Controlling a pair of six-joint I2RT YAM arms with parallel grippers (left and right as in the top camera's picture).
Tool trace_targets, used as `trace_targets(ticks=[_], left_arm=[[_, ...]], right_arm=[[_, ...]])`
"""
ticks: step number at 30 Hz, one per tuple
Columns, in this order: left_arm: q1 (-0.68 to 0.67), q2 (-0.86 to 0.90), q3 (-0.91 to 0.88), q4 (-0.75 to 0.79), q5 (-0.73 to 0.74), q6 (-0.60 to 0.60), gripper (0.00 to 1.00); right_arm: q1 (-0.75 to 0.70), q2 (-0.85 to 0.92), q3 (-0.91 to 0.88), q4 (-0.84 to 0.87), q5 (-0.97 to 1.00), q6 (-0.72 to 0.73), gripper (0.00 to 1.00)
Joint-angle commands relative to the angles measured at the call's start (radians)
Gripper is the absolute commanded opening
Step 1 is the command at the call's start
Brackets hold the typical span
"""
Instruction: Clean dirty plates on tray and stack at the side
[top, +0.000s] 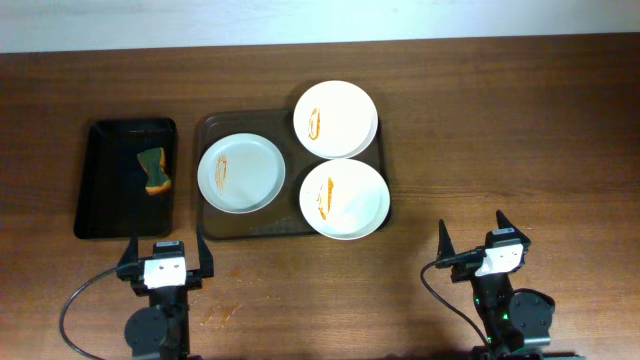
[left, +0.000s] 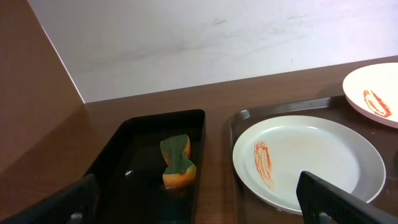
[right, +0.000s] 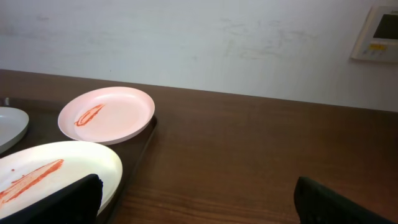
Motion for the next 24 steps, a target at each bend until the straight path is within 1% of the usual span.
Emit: trace_targets(ticks=[1, 11, 15, 18, 20, 21, 24], left_arm=[[-0.006, -0.006, -0.004, -0.002, 0.000, 0.020, 0.99], [-0.006, -0.006, -0.004, -0.001, 0.003, 0.019, 0.99], [-0.006, -0.006, -0.004, 0.013, 0.127, 0.020, 0.99], [-0.006, -0.006, -0.004, 0.066, 0.160, 0.019, 0.99], [-0.006, -0.006, -0.004, 0.142, 0.249, 0.019, 0.99], [-0.006, -0.006, -0.004, 0.174, 0.275, 0.019, 0.99], [-0.006, -0.006, -0.001, 0.233, 0.282, -0.012, 0.99]], right_arm=[[0.005, -0.005, -0.006, -0.003, 0.002, -0.006, 0.98], [0.005, -0.005, -0.006, 0.000, -0.004, -0.006, 0.98], [0.005, -0.005, -0.006, 0.040, -0.061, -0.006, 0.98], [0.005, -0.005, -0.006, 0.083, -0.068, -0.005, 0.98], [0.005, -0.005, -0.001, 0.137, -0.083, 0.028, 0.98], [0.005, -0.005, 0.011, 0.136, -0.096, 0.028, 0.98], [0.005, -0.004, 0.058, 0.135, -0.105, 0.028, 0.98]])
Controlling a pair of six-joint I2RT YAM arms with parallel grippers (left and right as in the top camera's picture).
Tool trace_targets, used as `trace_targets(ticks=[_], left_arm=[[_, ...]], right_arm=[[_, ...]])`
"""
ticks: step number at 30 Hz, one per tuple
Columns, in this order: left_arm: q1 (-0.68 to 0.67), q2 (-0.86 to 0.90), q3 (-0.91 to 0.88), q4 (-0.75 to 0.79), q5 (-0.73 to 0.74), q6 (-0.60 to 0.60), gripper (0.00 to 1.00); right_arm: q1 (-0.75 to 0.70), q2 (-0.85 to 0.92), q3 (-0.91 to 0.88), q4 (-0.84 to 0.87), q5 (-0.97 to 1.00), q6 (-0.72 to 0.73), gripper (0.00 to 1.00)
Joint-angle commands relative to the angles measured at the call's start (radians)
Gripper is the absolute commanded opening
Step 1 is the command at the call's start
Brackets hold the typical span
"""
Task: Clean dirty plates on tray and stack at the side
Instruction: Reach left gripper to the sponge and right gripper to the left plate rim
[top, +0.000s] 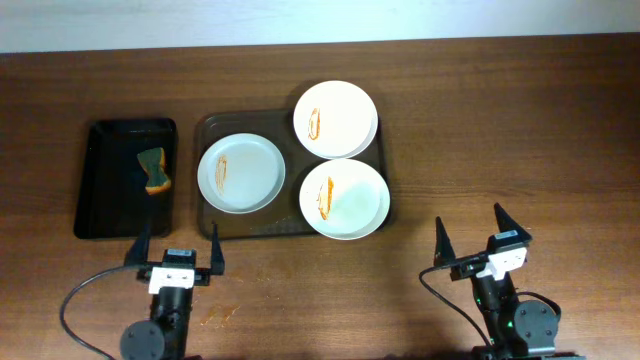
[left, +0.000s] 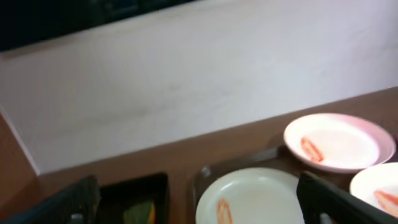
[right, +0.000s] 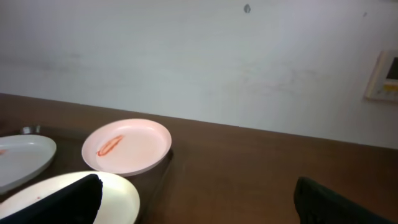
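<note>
Three smeared plates lie on a brown tray (top: 262, 226): a pale plate (top: 241, 173) on the left, a pinkish plate (top: 335, 119) at the back and a white plate (top: 344, 198) at the front right. Each carries an orange-red streak. A green and orange sponge (top: 153, 170) lies in a black bin (top: 100, 180) left of the tray. My left gripper (top: 176, 243) stands open in front of the tray's left corner, holding nothing. My right gripper (top: 468, 216) is open to the right of the tray, also holding nothing. The left wrist view is blurred; it shows the pale plate (left: 255, 196) ahead.
An orange smear (top: 220, 315) marks the wooden table beside my left arm. A white wall runs along the table's far edge. The right wrist view shows the pinkish plate (right: 127, 146) and bare brown table (right: 249, 180) to its right.
Both wrist cameras now look higher, with more wall in view. My left gripper has shifted a little to the right and its view is blurred. Both grippers stay open; plates and sponge are unmoved.
</note>
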Motion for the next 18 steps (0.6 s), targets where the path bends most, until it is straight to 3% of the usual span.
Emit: trace_targets(ticks=[1, 5, 10, 18], left_arm=[[-0.006, -0.006, 0.010, 0.043, 0.056, -0.040, 0.99], [-0.006, 0.018, 0.051, 0.043, 0.063, -0.043, 0.99], [-0.006, 0.188, 0.180, 0.046, 0.063, -0.045, 0.99], [-0.006, 0.716, 0.521, 0.036, 0.137, -0.045, 0.99]], right_arm=[[0.005, 0.000, 0.081, 0.003, -0.025, 0.015, 0.98], [0.005, 0.048, 0.153, 0.003, -0.062, 0.014, 0.98], [0.005, 0.235, 0.292, 0.003, -0.131, 0.014, 0.98], [0.007, 0.696, 0.612, -0.078, -0.252, 0.015, 0.98]])
